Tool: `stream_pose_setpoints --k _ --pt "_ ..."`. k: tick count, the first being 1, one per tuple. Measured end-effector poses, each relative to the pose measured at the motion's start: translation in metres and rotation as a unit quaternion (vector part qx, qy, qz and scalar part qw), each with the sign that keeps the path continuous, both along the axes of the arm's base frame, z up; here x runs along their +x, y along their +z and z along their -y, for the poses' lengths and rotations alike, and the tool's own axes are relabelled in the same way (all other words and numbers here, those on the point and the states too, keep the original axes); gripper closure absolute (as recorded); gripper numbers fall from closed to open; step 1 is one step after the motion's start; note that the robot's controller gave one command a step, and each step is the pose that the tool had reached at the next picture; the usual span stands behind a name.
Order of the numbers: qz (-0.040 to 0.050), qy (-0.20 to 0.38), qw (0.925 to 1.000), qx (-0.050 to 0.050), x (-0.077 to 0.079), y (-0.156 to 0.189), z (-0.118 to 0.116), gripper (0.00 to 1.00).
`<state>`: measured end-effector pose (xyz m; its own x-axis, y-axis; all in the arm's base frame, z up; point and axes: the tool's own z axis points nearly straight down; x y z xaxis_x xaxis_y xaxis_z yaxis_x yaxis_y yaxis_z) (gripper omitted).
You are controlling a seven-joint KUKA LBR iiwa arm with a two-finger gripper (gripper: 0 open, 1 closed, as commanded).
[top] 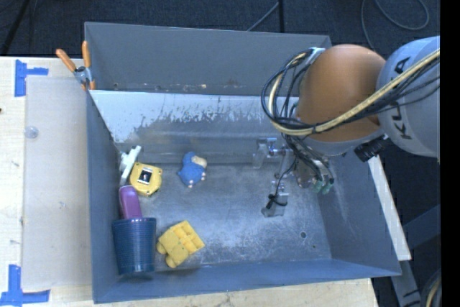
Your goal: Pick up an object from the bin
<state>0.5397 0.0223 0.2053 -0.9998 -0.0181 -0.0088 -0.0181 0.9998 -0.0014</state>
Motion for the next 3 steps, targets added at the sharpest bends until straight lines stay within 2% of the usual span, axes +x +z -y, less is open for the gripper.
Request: stream_pose_setpoints --k 1,2,3 --pt "-0.0072 0.049 0.9988 0.0 -0.003 -0.035 -0.049 0.0" --pt "-0.0024 0.092 0.9957 0.002 -0.018 -0.059 -0.078 0.0" --pt "-0.0067 0.026 0.9996 -0.003 -0.031 -0.061 -0.075 0.0"
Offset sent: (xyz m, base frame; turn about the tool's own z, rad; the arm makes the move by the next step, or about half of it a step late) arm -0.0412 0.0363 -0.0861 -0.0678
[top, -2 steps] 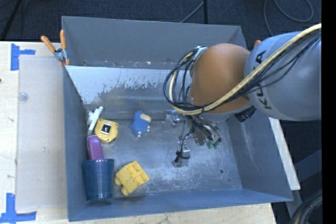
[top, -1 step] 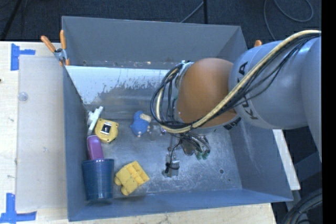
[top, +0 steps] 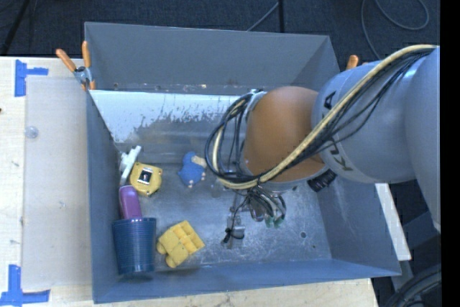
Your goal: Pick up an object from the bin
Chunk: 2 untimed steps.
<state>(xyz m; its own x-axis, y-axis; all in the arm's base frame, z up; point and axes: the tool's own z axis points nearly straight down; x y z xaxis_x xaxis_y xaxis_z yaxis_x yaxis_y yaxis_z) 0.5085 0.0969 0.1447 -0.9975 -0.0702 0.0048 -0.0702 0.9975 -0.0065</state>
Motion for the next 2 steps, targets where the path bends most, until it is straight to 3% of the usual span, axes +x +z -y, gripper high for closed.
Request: stream_pose_setpoints --k 1,2 --pt "0.0027 0.085 0.9963 0.005 -0.003 -0.008 -0.034 0.0" --pt "0.0024 0.125 0.9921 0.002 0.005 -0.049 -0.043 0.0"
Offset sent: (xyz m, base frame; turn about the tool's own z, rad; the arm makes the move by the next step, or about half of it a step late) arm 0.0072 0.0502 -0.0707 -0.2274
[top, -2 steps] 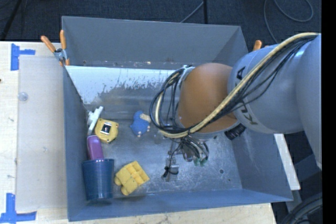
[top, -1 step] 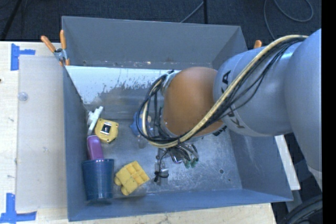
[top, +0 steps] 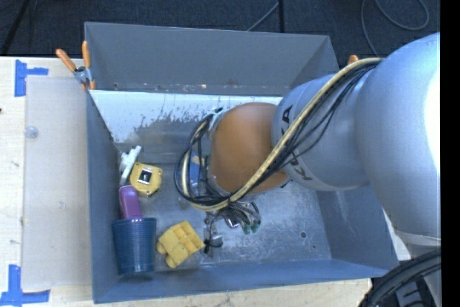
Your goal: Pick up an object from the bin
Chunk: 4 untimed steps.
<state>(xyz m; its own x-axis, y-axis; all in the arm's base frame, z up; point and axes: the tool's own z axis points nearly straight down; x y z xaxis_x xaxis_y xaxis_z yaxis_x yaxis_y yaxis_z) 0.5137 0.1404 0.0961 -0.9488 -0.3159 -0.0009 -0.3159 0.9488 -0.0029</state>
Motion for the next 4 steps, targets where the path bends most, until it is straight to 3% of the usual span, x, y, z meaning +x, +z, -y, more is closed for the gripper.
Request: stream_pose_setpoints --k 1,2,3,4 --pt "-0.0049 0.011 0.9999 0.0 -0.006 -0.023 -0.016 0.0" --pt "0.0004 0.162 0.9867 -0.003 -0.009 -0.023 -0.053 1.0" --pt "0.0003 0.162 0.9867 -0.003 -0.009 -0.023 -0.053 1.0" --pt "-0.0004 0.186 0.9826 -0.002 -0.007 0.026 -0.008 1.0"
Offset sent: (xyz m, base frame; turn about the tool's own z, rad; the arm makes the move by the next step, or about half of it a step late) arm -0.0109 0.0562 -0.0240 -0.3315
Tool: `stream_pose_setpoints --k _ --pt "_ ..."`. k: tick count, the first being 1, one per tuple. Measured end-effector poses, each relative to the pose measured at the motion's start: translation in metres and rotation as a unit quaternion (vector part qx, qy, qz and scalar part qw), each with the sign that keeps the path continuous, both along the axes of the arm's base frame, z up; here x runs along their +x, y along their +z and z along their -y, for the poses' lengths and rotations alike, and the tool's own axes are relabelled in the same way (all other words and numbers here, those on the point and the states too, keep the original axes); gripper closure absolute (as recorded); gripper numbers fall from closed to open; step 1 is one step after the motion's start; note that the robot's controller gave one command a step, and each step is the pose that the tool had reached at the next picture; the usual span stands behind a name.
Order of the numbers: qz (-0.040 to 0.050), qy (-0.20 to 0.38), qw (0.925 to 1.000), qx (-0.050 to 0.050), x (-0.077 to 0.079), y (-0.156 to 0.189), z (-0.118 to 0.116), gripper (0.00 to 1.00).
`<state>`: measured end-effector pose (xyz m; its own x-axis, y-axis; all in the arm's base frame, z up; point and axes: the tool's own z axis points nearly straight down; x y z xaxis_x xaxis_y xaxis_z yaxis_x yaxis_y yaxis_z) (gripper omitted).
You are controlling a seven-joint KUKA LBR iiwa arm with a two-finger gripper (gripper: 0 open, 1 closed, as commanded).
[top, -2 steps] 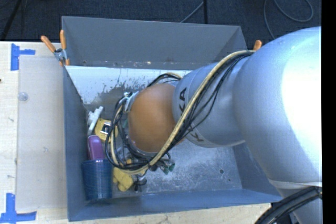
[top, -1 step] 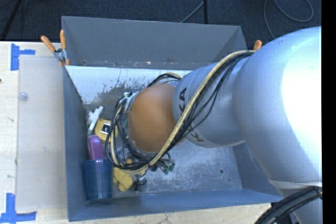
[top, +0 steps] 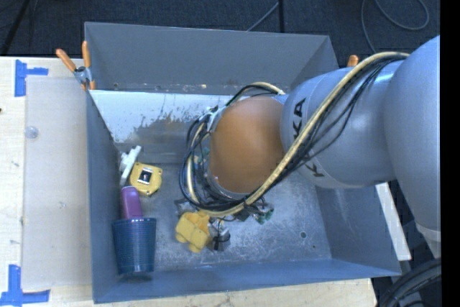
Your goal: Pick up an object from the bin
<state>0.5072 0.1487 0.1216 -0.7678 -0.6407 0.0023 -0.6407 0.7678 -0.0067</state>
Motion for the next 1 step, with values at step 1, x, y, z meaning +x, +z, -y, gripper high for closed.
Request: stream_pose_setpoints --k 1 --pt "0.0 0.0 1.0 0.0 0.0 0.0 0.0001 1.0"
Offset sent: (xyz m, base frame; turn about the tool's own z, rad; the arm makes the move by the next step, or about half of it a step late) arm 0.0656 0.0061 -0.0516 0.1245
